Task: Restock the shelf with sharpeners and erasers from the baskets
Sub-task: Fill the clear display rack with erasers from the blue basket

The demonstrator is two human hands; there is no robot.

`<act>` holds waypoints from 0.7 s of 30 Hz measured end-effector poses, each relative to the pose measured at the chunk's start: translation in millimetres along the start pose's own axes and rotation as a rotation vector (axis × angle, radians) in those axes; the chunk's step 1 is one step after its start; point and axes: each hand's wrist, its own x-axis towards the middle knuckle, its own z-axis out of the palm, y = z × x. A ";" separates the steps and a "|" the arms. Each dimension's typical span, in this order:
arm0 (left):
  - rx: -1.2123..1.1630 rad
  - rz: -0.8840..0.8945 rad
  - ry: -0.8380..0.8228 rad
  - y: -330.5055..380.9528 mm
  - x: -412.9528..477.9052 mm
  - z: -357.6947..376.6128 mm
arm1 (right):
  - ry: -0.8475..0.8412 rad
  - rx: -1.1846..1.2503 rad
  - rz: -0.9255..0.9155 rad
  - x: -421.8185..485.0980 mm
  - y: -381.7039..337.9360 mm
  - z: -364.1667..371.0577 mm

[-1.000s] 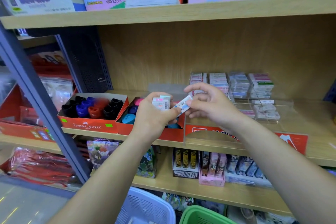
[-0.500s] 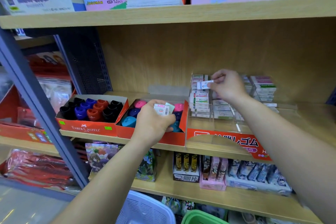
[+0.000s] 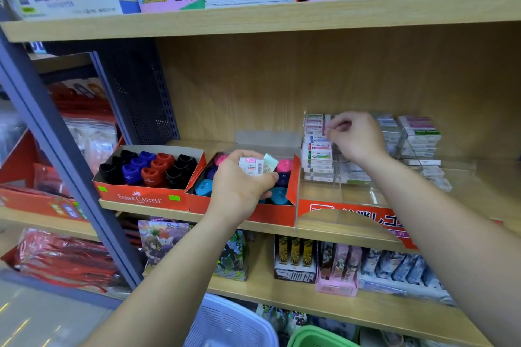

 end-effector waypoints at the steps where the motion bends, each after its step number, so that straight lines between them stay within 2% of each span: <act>1: 0.003 0.011 -0.008 1.6 -1.1 0.4 | -0.015 0.046 -0.033 -9.0 -8.2 -4.0; 4: 0.014 0.030 -0.017 5.7 -3.9 3.5 | -0.220 0.188 -0.128 -43.3 -33.7 -15.3; 6: 0.042 0.052 -0.025 8.3 -6.2 7.3 | -0.418 0.241 -0.134 -63.7 -44.0 -19.2; 8: 0.075 0.082 -0.056 11.3 -10.5 11.7 | -0.523 0.301 -0.126 -75.6 -47.4 -18.1; 11: 0.084 0.117 -0.066 14.2 -15.9 15.5 | -0.511 0.388 -0.097 -80.4 -47.9 -18.5; 15: 0.013 0.105 -0.027 16.6 -18.8 10.9 | -0.482 0.515 0.043 -80.4 -44.0 -32.6; 21: -0.032 0.106 -0.091 21.8 -27.3 11.9 | -0.430 0.570 0.078 -88.6 -42.7 -38.6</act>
